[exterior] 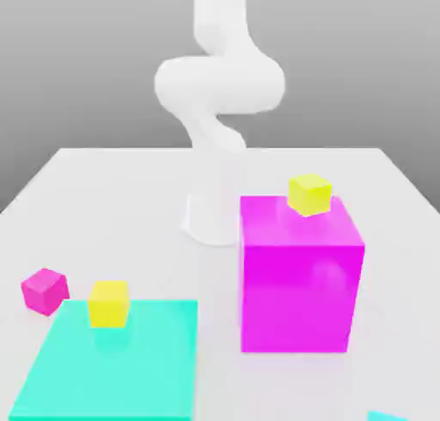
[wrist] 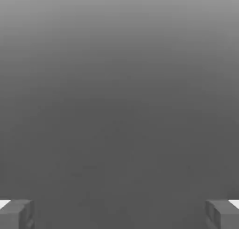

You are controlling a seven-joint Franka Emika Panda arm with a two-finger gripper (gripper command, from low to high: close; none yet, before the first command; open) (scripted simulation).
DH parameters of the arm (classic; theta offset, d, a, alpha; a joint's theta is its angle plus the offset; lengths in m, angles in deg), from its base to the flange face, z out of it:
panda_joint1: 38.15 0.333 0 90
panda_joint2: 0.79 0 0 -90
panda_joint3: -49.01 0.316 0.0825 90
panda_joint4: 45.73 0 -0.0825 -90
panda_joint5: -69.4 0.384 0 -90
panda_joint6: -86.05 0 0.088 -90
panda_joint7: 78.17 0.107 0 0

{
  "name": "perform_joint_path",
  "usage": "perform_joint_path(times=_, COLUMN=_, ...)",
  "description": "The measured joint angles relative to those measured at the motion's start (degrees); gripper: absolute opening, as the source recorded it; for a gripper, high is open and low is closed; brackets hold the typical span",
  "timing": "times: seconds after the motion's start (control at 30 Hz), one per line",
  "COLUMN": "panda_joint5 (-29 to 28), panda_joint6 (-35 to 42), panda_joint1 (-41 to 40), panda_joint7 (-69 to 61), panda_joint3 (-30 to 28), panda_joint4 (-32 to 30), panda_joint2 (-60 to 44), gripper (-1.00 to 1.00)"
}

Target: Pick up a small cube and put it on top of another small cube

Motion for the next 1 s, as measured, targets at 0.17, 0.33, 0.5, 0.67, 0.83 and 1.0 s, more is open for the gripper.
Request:
perform_joint_path(times=0.17, panda_joint5=-1.1, panda_joint6=-6.1, panda_joint1=-3.3, panda_joint7=-4.5, panda_joint3=-7.1, panda_joint4=-5.0, panda_joint2=-10.5, gripper=0.0)
perform_joint_path(times=0.33, panda_joint5=-1.0, panda_joint6=-11.9, panda_joint1=-6.6, panda_joint7=-9.7, panda_joint3=-14.4, panda_joint4=-9.8, panda_joint2=-20.7, gripper=0.0)
perform_joint_path(times=0.5, panda_joint5=1.1, panda_joint6=-17.8, panda_joint1=-10.1, panda_joint7=-16.3, panda_joint3=-21.4, panda_joint4=-14.7, panda_joint2=-31.1, gripper=0.0)
perform_joint_path(times=0.67, panda_joint5=6.5, panda_joint6=-23.5, panda_joint1=-16.0, panda_joint7=-25.3, panda_joint3=-25.7, panda_joint4=-19.5, panda_joint2=-42.2, gripper=0.0)
perform_joint_path(times=0.83, panda_joint5=18.6, panda_joint6=-30.2, panda_joint1=-23.2, panda_joint7=-36.1, panda_joint3=-19.2, panda_joint4=-19.6, panda_joint2=-53.2, gripper=0.0)
perform_joint_path(times=1.0, panda_joint5=25.4, panda_joint6=-34.5, panda_joint1=-29.3, panda_joint7=-41.3, panda_joint3=-11.7, panda_joint4=-18.2, panda_joint2=-59.0, gripper=-1.0)
